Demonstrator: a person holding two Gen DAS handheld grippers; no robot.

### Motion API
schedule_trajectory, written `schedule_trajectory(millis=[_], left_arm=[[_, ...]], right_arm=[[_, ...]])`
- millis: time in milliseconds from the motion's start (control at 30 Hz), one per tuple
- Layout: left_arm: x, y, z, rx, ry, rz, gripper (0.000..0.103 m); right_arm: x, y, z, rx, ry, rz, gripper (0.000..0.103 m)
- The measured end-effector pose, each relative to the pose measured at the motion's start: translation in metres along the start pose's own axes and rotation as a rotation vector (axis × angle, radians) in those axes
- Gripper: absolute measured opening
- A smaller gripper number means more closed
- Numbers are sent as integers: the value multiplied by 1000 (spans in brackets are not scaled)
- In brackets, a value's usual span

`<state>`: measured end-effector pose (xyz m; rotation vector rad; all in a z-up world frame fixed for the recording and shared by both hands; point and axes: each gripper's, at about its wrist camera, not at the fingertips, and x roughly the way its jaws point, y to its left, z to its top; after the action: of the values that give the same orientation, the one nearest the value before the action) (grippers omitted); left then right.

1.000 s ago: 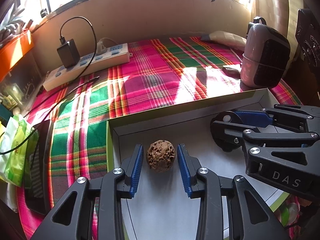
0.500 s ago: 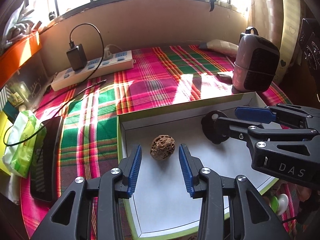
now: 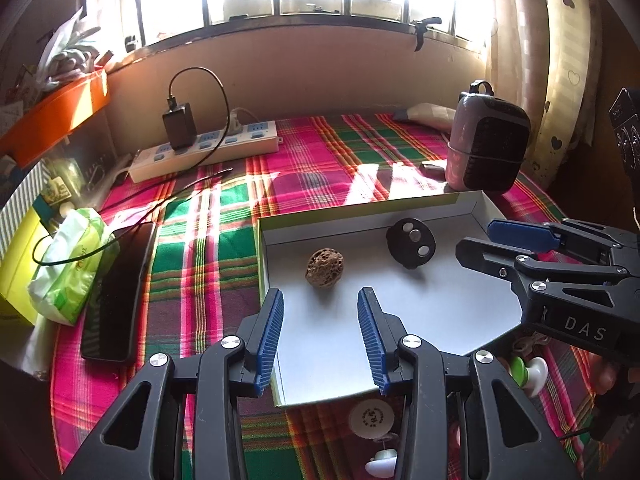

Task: Organize objects
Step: 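Open both grippers to drop the walnut and black disc into the box, then grasp the second walnut with the left gripper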

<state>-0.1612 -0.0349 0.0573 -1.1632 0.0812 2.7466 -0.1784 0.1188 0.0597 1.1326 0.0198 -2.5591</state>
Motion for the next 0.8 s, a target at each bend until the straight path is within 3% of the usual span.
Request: schedule_trajectory(millis=[333, 467, 800], left_arm=[[-27, 0, -26, -29, -27, 5, 37], [-41, -2, -35, -37, -51, -26, 37], [-52, -9, -64, -44, -24, -74, 37]], right_arm=[[-33, -4, -33, 23, -44, -28, 45], [-44, -5, -45, 30, -57, -32, 45], [-60, -2, -73, 7, -75, -13, 45]])
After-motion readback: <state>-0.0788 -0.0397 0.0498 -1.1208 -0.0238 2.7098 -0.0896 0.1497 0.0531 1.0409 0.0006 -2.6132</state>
